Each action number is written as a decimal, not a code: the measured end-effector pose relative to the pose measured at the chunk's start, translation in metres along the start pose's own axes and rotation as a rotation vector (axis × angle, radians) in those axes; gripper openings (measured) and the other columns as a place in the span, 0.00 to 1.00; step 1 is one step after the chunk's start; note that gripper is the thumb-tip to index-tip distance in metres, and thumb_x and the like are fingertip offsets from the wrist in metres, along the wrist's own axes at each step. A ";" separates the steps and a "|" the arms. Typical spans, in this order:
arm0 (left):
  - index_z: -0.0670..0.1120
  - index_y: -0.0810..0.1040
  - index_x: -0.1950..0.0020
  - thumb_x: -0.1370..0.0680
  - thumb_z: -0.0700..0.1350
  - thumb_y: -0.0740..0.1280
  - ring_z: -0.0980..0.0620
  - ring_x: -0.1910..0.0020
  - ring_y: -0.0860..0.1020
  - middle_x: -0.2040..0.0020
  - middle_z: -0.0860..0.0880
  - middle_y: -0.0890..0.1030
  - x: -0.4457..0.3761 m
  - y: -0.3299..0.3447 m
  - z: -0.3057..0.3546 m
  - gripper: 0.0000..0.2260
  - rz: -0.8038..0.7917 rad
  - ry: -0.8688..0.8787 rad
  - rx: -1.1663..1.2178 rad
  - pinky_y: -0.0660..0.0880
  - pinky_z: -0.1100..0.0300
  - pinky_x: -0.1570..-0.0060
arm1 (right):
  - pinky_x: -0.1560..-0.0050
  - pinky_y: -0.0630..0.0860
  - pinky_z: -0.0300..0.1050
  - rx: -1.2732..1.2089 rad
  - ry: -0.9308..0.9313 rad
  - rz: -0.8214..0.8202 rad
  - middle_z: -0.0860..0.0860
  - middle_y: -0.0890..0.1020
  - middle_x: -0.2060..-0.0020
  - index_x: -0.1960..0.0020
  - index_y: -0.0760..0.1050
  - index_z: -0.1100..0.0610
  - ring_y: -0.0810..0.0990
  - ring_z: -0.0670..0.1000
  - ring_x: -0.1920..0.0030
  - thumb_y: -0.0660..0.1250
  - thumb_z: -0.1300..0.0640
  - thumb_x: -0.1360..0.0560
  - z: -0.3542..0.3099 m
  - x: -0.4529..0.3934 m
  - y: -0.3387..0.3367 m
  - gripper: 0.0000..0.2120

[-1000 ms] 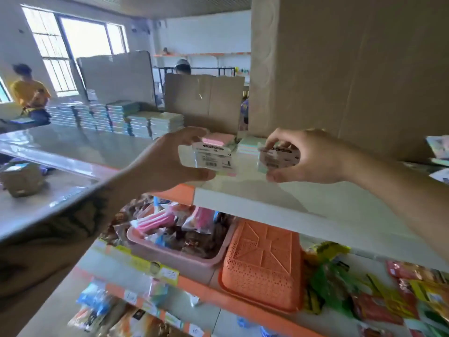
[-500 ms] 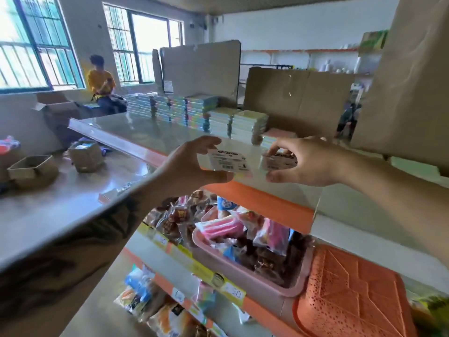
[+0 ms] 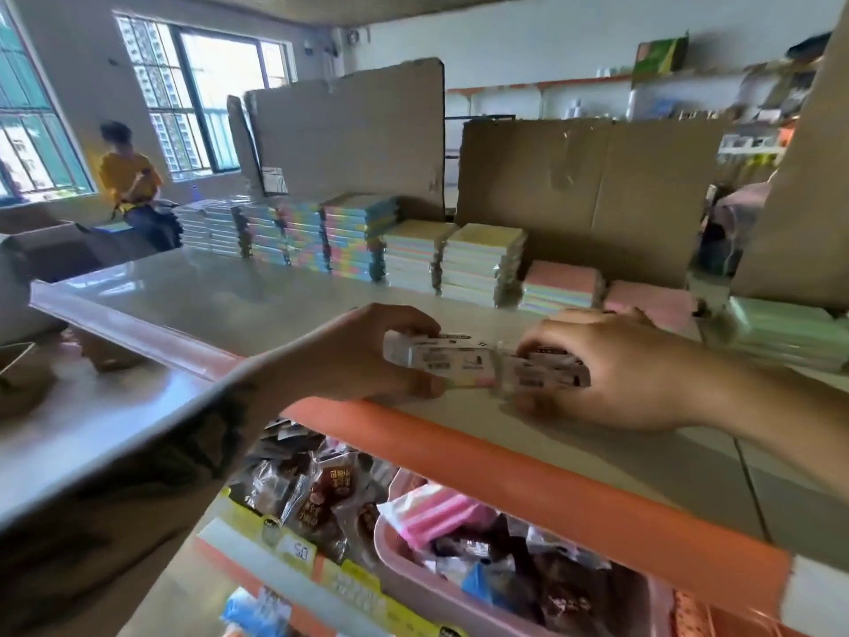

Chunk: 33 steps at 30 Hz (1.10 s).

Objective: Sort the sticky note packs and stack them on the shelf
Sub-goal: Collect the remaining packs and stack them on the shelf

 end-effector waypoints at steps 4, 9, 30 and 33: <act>0.62 0.82 0.39 0.34 0.69 0.73 0.66 0.44 0.78 0.43 0.62 0.82 -0.012 0.002 0.006 0.25 -0.006 0.071 0.130 0.74 0.64 0.40 | 0.32 0.69 0.56 -0.105 -0.040 0.248 0.39 0.78 0.37 0.34 0.73 0.39 0.74 0.43 0.35 0.60 0.19 0.33 -0.011 0.004 -0.018 0.35; 0.37 0.84 0.50 0.27 0.67 0.68 0.48 0.57 0.78 0.51 0.33 0.82 -0.020 0.008 0.030 0.31 -0.008 0.151 0.626 0.72 0.53 0.55 | 0.50 0.76 0.49 -0.167 -0.179 0.502 0.41 0.82 0.54 0.44 0.81 0.47 0.81 0.44 0.51 0.72 0.39 0.26 -0.021 0.004 -0.030 0.15; 0.37 0.79 0.44 0.22 0.45 0.65 0.50 0.58 0.81 0.56 0.43 0.83 -0.019 -0.001 0.026 0.13 0.162 0.222 1.015 0.79 0.59 0.56 | 0.71 0.64 0.34 -0.791 0.047 0.468 0.43 0.82 0.69 0.49 0.77 0.51 0.69 0.42 0.74 0.77 0.54 0.26 -0.013 0.008 -0.024 0.11; 0.37 0.80 0.45 0.21 0.47 0.64 0.50 0.59 0.78 0.59 0.46 0.81 -0.017 -0.003 0.025 0.14 0.186 0.219 0.987 0.76 0.56 0.57 | 0.70 0.67 0.38 -0.745 0.058 0.512 0.45 0.84 0.63 0.45 0.74 0.47 0.71 0.45 0.72 0.79 0.50 0.28 -0.009 0.008 -0.027 0.17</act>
Point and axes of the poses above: each hand's wrist, its own x-axis away from the middle knuckle, its own y-axis out of the palm, z = x × y, the point moved 9 cm from there along -x, towards the middle knuckle
